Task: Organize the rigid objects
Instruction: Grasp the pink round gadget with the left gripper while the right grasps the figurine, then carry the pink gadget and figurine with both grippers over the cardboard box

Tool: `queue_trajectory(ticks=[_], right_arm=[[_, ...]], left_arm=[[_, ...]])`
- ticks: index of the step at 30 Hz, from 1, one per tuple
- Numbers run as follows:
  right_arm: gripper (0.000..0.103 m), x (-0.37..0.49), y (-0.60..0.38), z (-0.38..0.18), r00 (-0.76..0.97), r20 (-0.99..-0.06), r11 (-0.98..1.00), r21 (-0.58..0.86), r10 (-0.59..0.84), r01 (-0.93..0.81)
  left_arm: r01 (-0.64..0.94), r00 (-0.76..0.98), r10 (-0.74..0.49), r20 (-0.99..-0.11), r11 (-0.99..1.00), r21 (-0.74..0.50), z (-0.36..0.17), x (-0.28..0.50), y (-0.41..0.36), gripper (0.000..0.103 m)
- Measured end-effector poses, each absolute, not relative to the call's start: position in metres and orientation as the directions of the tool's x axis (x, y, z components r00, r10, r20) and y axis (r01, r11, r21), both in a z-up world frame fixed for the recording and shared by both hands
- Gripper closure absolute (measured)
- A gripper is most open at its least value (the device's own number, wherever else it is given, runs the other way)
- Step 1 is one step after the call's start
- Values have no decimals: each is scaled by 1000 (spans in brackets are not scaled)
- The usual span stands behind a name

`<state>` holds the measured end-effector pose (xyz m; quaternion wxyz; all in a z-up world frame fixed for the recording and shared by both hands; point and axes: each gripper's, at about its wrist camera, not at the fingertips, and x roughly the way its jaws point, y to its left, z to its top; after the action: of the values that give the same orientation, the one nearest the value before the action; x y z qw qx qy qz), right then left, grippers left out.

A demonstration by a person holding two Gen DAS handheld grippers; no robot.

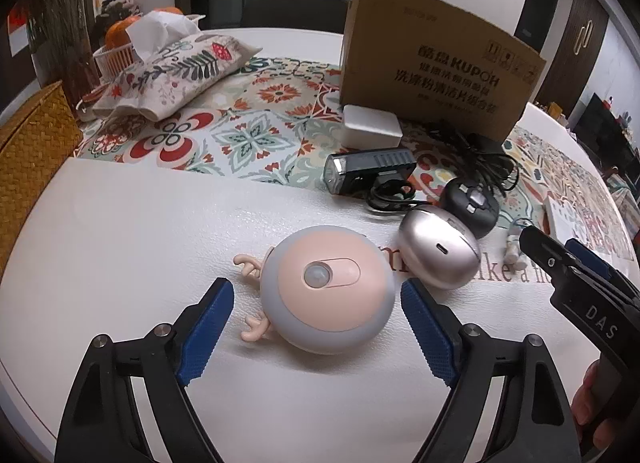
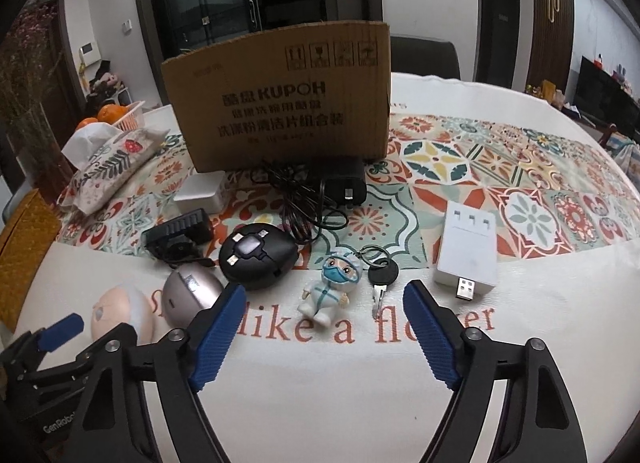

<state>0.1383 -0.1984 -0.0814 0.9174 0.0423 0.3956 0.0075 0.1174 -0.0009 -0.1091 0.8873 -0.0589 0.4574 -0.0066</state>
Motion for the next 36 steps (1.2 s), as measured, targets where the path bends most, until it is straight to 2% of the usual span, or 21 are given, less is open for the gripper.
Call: queue_trajectory(ticks=[11, 20, 22, 30, 31, 36], right_arm=[[36, 160, -201, -96, 650, -758, 996, 88, 54, 20], [55, 177, -195, -110, 605, -794, 997, 82, 59, 9], [64, 177, -194, -111, 606, -794, 998, 64, 46, 8], [64, 171, -191, -107, 616, -786, 998, 55, 49, -9], [64, 169, -190, -105, 623, -780, 999, 49, 46, -13], [64, 160, -186, -90, 659, -751, 999, 29, 37, -23]], left_arm=[[-48, 559, -68, -826, 992, -113, -115, 132, -2, 18], [-38, 560, -75, -825, 992, -116, -120, 145, -1, 21], [-26, 571, -76, -818, 994, -110, -120, 146, -2, 21], [14, 592, -86, -801, 995, -97, -119, 144, -2, 22], [20, 602, -94, -793, 995, -102, -117, 142, -2, 29], [33, 629, -92, -772, 995, -92, -110, 138, 0, 29]])
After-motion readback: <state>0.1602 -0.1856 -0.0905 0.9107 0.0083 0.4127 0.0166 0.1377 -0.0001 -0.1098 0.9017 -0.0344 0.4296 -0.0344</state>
